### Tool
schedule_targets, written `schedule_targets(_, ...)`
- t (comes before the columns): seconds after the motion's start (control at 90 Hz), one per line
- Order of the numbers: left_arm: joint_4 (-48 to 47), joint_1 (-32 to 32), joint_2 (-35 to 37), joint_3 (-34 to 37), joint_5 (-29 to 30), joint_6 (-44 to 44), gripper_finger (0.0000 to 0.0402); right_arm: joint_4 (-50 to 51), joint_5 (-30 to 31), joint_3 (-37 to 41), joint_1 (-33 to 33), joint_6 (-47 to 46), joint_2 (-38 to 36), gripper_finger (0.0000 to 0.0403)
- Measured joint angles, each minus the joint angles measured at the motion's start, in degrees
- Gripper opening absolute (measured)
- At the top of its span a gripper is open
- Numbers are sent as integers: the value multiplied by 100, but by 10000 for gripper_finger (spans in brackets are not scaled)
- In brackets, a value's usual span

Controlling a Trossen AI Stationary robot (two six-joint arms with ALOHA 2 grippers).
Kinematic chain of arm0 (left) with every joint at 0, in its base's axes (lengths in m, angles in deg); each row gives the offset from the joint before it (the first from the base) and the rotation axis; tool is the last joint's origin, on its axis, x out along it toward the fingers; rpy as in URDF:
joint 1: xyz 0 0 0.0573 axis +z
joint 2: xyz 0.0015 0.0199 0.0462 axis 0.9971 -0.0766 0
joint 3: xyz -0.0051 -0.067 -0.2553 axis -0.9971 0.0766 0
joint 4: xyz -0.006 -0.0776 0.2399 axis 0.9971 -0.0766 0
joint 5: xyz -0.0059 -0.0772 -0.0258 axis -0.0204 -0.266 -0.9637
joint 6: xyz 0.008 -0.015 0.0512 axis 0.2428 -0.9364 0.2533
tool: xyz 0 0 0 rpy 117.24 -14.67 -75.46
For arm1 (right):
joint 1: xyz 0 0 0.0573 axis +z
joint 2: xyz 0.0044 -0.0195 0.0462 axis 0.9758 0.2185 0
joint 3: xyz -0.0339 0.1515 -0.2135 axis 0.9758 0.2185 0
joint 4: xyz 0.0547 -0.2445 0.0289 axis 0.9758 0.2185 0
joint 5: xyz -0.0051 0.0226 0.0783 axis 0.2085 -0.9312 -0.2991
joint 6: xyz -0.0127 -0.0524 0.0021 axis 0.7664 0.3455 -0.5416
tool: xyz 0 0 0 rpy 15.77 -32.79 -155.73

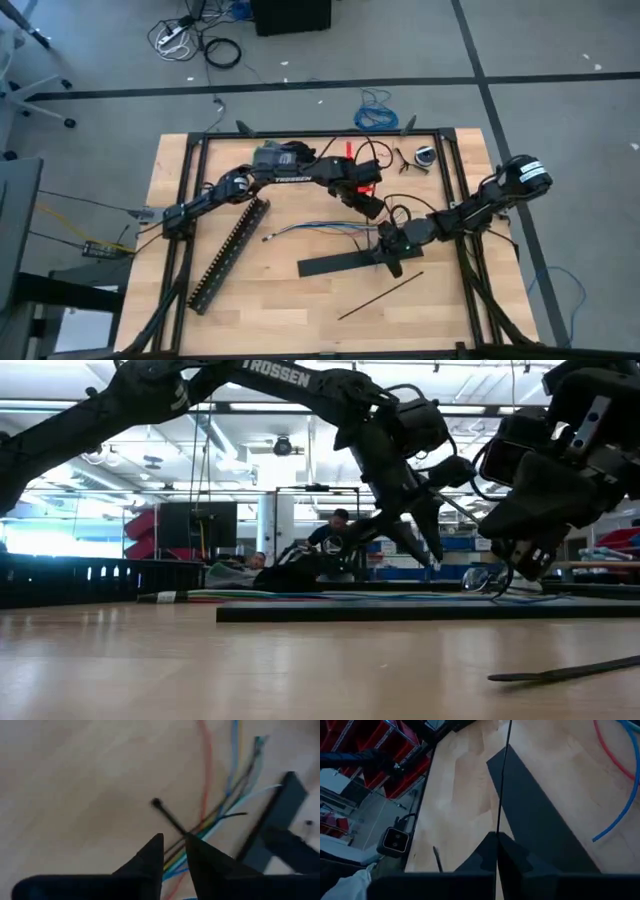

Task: Ziptie cables
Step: Wrap the black zip tie on the cable wires

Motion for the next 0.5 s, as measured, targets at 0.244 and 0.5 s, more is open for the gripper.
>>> schedule_targets(0.244,87,60,2,-378,-229,98,22,0,-13,0,0,7,0,0)
schedule_targets(0.5,1104,91,2,-376,-744,13,0,-71,-11,0,-1,52,-2,0)
